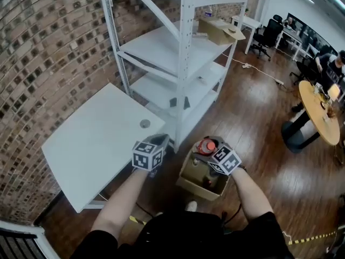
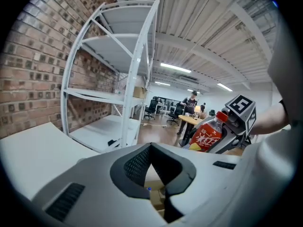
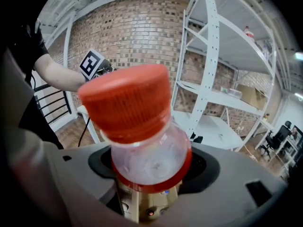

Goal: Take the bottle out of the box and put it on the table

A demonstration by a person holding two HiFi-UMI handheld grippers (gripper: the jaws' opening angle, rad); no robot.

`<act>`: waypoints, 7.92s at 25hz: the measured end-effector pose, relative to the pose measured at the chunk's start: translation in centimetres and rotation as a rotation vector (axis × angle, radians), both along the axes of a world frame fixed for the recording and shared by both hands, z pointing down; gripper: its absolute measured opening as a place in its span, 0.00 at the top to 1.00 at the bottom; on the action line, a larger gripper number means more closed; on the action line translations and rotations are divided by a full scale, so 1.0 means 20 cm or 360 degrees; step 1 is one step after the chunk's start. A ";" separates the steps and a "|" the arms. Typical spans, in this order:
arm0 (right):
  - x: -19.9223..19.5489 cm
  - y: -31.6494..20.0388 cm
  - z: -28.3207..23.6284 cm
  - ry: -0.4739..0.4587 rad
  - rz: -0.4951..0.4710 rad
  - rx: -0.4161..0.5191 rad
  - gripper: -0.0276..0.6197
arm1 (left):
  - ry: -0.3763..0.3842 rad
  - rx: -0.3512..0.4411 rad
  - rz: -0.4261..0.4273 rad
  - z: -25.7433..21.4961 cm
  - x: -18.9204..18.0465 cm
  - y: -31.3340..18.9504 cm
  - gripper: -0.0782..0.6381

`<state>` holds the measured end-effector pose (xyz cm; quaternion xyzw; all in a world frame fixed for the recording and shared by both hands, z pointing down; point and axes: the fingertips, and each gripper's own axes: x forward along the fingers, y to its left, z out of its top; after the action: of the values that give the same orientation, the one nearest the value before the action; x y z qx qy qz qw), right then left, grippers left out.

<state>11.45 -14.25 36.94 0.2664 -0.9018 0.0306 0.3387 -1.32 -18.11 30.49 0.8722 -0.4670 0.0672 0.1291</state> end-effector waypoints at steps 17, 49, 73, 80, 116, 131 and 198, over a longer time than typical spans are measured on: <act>-1.46 0.05 -0.26 -0.0179 -0.0575 0.0048 0.43 | -0.0015 0.0128 -0.0893 -0.14 -1.60 0.52 0.89; -3.66 0.38 -0.32 -0.0150 -0.1514 -0.0198 0.43 | -0.0104 0.0246 -0.1986 -0.26 -3.28 1.21 0.89; -4.38 0.35 0.32 0.0176 -0.1449 -0.0390 0.42 | 0.0137 0.0006 -0.2126 0.25 -3.87 1.38 0.89; -4.60 0.31 0.39 0.0207 -0.1497 -0.0357 0.42 | 0.0156 -0.0082 -0.2136 0.36 -3.98 1.32 0.89; -4.17 0.05 -0.20 -0.0502 -0.1208 -0.0247 0.95 | 0.0147 0.0055 -0.2158 0.13 -3.76 1.34 0.89; -3.51 0.02 -0.60 -0.0736 -0.1060 -0.0027 0.95 | -0.0059 0.0338 -0.1855 -0.28 -3.45 1.19 0.89; -2.07 0.15 -0.60 -0.1022 -0.0519 -0.0077 0.96 | -0.0088 0.0655 -0.1748 -0.43 -2.38 1.68 0.89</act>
<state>-29.87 -11.15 24.86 0.0878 -0.9919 0.0797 0.0448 -48.92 15.44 21.95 0.5074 -0.8572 -0.0789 -0.0391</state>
